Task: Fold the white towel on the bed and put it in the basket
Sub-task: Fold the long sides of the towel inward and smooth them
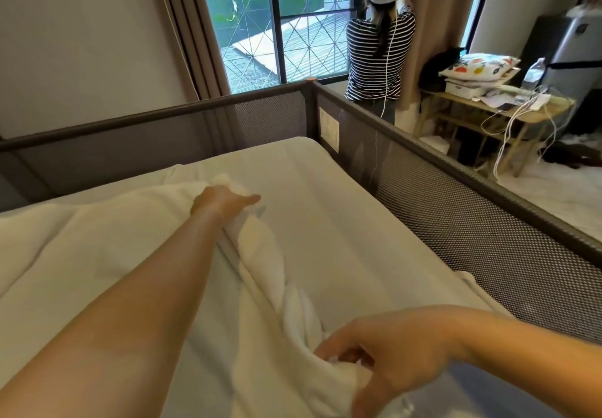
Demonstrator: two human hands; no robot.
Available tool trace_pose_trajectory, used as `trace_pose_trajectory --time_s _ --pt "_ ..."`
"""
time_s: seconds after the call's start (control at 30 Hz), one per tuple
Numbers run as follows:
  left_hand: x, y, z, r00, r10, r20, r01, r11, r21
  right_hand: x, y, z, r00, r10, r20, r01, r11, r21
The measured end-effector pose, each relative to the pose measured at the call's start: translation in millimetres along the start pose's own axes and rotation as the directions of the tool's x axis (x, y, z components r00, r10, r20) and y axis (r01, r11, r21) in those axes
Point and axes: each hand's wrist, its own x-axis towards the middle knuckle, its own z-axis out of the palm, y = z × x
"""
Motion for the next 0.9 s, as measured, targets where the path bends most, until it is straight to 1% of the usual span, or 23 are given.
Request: trace_pose_trajectory --time_s 0.07,0.1,0.13,0.2,0.3,0.37,0.43,0.53,0.6,0.67,0.7,0.73,0.77,0.8,0.83,0.87,0.9 --pt "-1.2 1.3 9.1 0.998 -0.011 -0.069 0.019 0.994 0.107 -1.2 -0.8 -0.7 1.000 0.000 0.020 0.001 0.999 -0.040" --pt "-0.7 1.4 12.3 0.993 0.016 -0.119 -0.002 0.994 0.113 -2.0 -1.7 -1.3 1.000 0.002 0.028 -0.001 0.999 -0.052" --pt "1.8 -0.4 14.1 0.986 0.055 -0.155 -0.043 0.996 0.079 -2.8 -2.5 -1.6 0.999 0.004 0.040 -0.002 0.998 -0.058" --pt "7.9 -7.1 13.4 0.973 0.119 -0.199 -0.132 0.990 -0.056 -3.5 -4.0 -1.8 0.998 -0.006 0.059 0.010 0.998 -0.064" --pt "8.7 -19.4 -0.4 0.958 0.116 -0.263 -0.185 0.950 -0.252 -5.4 -9.0 -0.4 0.997 -0.018 0.071 0.024 0.997 -0.074" --pt "8.1 -30.7 -12.4 0.944 0.100 -0.313 -0.208 0.920 -0.333 -4.7 -10.3 2.9 0.997 -0.013 0.070 0.020 0.996 -0.092" --pt "5.5 -46.5 -19.5 0.934 0.043 -0.355 -0.193 0.897 -0.398 -3.2 -11.6 6.0 0.999 -0.010 0.047 0.016 0.993 -0.114" --pt "-2.1 -76.5 -22.4 0.920 -0.108 -0.378 -0.106 0.857 -0.503 -3.4 -19.6 9.7 0.999 0.009 0.035 -0.005 0.993 -0.118" --pt "-6.5 -95.0 -20.8 0.896 -0.249 -0.368 0.019 0.850 -0.527 -2.9 -24.6 13.1 0.999 0.012 0.035 -0.008 0.991 -0.133" --pt "-11.7 -106.2 -22.1 0.832 -0.365 -0.418 0.157 0.877 -0.453 -1.5 -28.4 15.8 0.999 0.021 0.035 -0.014 0.982 -0.190" --pt "-13.6 -107.4 -24.3 0.807 -0.351 -0.474 0.148 0.899 -0.413 -0.9 -31.0 16.8 0.998 0.044 0.042 -0.033 0.975 -0.220" --pt "-15.1 -104.8 -26.7 0.815 -0.278 -0.509 0.067 0.917 -0.393 0.6 -32.6 18.7 0.997 0.068 0.047 -0.055 0.970 -0.238" --pt "-15.0 -99.0 -28.5 0.839 -0.169 -0.517 -0.047 0.924 -0.378 2.0 -33.5 20.8 0.996 0.080 0.047 -0.066 0.967 -0.248" --pt "-14.0 -91.2 -29.5 0.863 -0.070 -0.500 -0.130 0.926 -0.354 3.4 -33.9 22.9 0.996 0.077 0.048 -0.063 0.964 -0.257" --pt "-17.0 -81.2 -31.5 0.896 0.001 -0.444 -0.159 0.934 -0.319 4.8 -33.8 24.3 0.996 0.079 0.047 -0.063 0.962 -0.267" --pt "-19.0 -71.0 -32.8 0.925 0.049 -0.378 -0.158 0.952 -0.263 5.8 -34.3 25.1 0.996 0.080 0.041 -0.066 0.958 -0.278" --pt "-20.4 -62.7 -32.5 0.951 0.060 -0.305 -0.122 0.974 -0.190 5.8 -35.6 24.8 0.996 0.084 0.035 -0.070 0.957 -0.282"
